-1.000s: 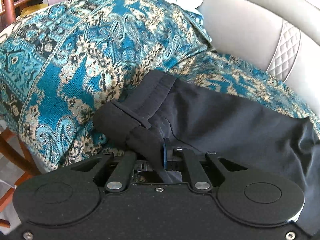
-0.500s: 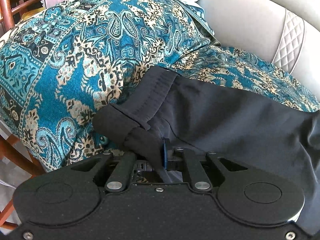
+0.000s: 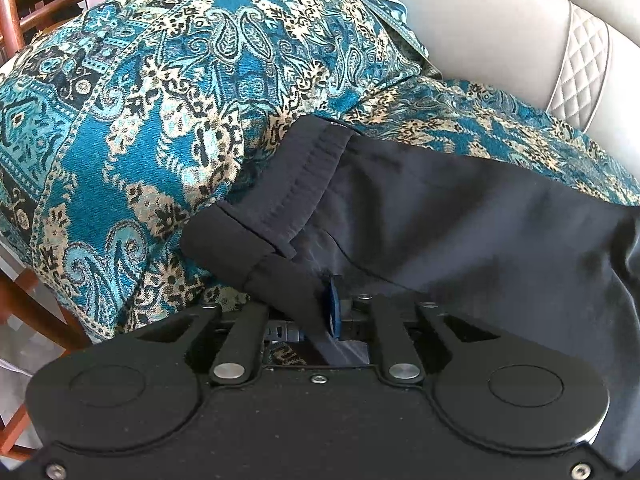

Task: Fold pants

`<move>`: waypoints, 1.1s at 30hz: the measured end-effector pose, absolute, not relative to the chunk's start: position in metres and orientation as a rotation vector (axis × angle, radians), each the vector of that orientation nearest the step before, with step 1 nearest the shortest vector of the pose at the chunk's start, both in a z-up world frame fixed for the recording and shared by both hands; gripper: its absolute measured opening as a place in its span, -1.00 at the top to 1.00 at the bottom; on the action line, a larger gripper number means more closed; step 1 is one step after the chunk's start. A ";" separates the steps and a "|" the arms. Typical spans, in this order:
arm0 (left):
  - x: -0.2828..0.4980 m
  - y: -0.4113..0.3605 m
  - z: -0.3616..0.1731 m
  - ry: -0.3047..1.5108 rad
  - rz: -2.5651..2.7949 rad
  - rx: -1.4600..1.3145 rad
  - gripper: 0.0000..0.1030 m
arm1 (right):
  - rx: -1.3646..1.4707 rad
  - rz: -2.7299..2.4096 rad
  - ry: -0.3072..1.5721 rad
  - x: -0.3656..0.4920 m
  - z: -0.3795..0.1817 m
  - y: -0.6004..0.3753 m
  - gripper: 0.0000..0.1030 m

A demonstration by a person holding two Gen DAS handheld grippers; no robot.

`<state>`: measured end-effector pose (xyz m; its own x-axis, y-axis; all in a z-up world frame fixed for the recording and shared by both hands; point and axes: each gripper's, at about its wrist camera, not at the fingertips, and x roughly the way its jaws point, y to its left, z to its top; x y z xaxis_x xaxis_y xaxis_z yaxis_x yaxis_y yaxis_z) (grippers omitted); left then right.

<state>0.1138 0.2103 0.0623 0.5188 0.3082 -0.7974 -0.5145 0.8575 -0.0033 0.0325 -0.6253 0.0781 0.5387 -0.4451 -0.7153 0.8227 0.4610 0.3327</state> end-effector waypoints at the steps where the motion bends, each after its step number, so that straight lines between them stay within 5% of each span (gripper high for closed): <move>1: 0.114 0.210 0.062 0.900 0.498 -0.248 0.74 | 0.693 -0.822 0.613 0.036 0.079 -0.621 0.46; 7: 0.113 0.208 0.061 0.899 0.492 -0.241 0.74 | 0.608 -0.715 0.619 0.056 0.084 -0.600 0.46; 9: 0.113 0.208 0.062 0.898 0.492 -0.243 0.75 | 0.626 -0.728 0.606 0.060 0.084 -0.600 0.00; 14: 0.112 0.207 0.062 0.895 0.485 -0.236 0.75 | 0.592 -0.761 0.618 0.067 0.078 -0.603 -0.09; 17: 0.112 0.206 0.062 0.893 0.485 -0.231 0.75 | 0.559 -0.764 0.643 0.070 0.080 -0.599 0.65; 18: 0.112 0.205 0.062 0.892 0.486 -0.231 0.74 | 0.561 -0.763 0.646 0.070 0.081 -0.599 0.72; 31: 0.111 0.206 0.061 0.889 0.475 -0.236 0.74 | 0.620 -0.962 0.650 0.037 0.086 -0.609 0.75; 33: 0.111 0.205 0.061 0.888 0.476 -0.235 0.73 | 0.632 -0.980 0.659 0.037 0.085 -0.609 0.64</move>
<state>0.1112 0.2046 0.0611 0.5358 0.2999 -0.7893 -0.4909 0.8712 -0.0022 0.0368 -0.6093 0.0845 0.4007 -0.5332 -0.7451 0.8911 0.4159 0.1816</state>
